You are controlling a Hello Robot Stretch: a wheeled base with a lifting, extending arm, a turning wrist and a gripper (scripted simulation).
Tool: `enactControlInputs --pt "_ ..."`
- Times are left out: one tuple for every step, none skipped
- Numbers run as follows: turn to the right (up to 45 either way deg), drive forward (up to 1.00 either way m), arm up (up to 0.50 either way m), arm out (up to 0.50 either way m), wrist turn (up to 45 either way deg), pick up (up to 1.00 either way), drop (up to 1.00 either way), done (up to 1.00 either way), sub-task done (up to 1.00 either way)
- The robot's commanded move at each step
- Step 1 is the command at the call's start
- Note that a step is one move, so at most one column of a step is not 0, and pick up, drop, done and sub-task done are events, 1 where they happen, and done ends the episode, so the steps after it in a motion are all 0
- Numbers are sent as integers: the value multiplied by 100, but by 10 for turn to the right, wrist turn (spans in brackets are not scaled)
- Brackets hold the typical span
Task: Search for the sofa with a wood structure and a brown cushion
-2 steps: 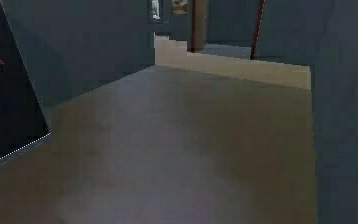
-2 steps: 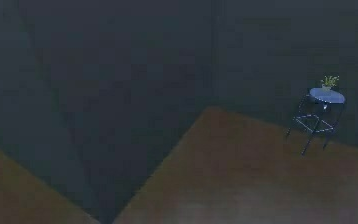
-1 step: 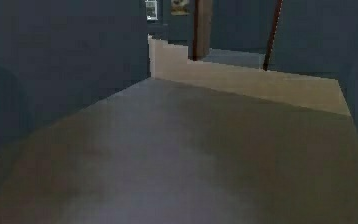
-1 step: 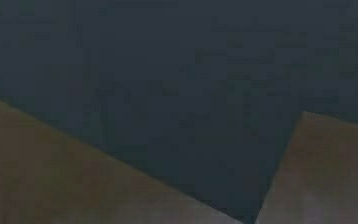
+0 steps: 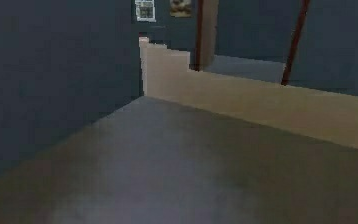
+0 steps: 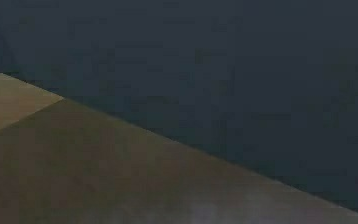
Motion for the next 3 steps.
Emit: enactControlInputs --pt "0 100 0 0 0 0 0 0 0" --pt "-30 0 0 0 0 0 0 0 0" --pt "0 100 0 0 0 0 0 0 0"
